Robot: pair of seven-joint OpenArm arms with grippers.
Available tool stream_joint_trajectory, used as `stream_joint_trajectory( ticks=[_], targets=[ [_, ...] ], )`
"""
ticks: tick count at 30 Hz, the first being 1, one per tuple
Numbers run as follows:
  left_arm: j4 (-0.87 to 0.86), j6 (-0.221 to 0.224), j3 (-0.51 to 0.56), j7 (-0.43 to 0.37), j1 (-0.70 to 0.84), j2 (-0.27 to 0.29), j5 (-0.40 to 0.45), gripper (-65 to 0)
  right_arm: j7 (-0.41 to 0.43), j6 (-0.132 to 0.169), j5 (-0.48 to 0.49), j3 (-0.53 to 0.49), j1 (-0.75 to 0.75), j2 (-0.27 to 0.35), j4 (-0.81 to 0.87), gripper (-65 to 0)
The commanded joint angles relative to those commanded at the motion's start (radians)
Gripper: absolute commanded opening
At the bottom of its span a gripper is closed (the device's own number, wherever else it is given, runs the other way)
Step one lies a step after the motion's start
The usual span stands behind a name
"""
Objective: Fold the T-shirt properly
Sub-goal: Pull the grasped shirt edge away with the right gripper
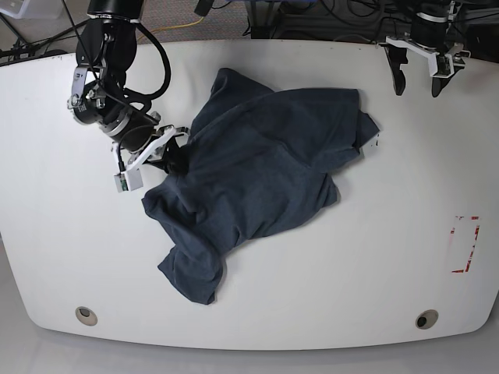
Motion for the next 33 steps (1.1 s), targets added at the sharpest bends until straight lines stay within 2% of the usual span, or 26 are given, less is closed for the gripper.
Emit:
stream_joint_trajectory(
  ticks=[2, 5, 7, 10, 13, 18, 23, 25, 29, 31, 32, 33],
  targets=[
    [0.000, 0.000, 0.026, 0.000, -0.012, 0.002, 0.066, -22.2, 0.000, 0.000, 0.000, 0.000, 0.040, 0.017, 0.009, -65.0],
    [0.000, 0.000, 0.058, 0.000, -0.023, 0.002, 0.115, -22.2, 0.000, 0.000, 0.000, 0.000, 0.104, 0.025, 0.009, -65.0],
    [0.000, 0.000, 0.071, 0.000, -0.025, 0.002, 0.132, -22.2, 0.000, 0.000, -0.002, -0.002, 0.160, 0.032, 0.009, -65.0],
    [0.000, 0.000, 0.106, 0.000, -0.025, -0.002, 0.140, -22.2, 0.000, 0.000, -0.014, -0.012, 0.230, 0.080, 0.003, -65.0],
    [0.000, 0.000, 0.144, 0.000, -0.028, -0.006, 0.175, -22.2, 0.003, -0.002, -0.103, -0.086, 0.311, 0.123, -0.026, -65.0],
    [-0.002, 0.000, 0.196, 0.000, -0.063, 0.000, 0.221, -22.1, 0.044, -0.002, -0.218, -0.187, 0.430, 0.153, -0.054, -65.0],
    [-0.002, 0.006, 0.230, 0.008, -0.103, 0.005, 0.236, -21.9, 0.071, -0.002, -0.269, -0.218, 0.502, 0.169, -0.066, -65.0],
    [0.000, 0.006, 0.227, 0.052, -0.138, 0.025, 0.235, -21.8, 0.071, -0.002, -0.276, -0.218, 0.523, 0.169, -0.068, -65.0],
    [0.002, 0.003, 0.184, 0.206, -0.230, 0.081, 0.229, -21.8, 0.071, 0.000, -0.273, -0.215, 0.549, 0.178, -0.106, -65.0],
    [-0.002, 0.002, 0.166, 0.281, -0.302, 0.098, 0.199, -21.8, 0.072, 0.002, -0.275, -0.212, 0.549, 0.178, -0.118, -65.0],
    [-0.002, 0.002, 0.163, 0.315, -0.330, 0.103, 0.184, -21.8, 0.072, 0.006, -0.275, -0.212, 0.548, 0.178, -0.120, -65.0],
    [-0.008, 0.002, 0.163, 0.348, -0.351, 0.106, 0.172, -21.8, 0.072, 0.023, -0.275, -0.212, 0.543, 0.178, -0.120, -65.0]
  ],
)
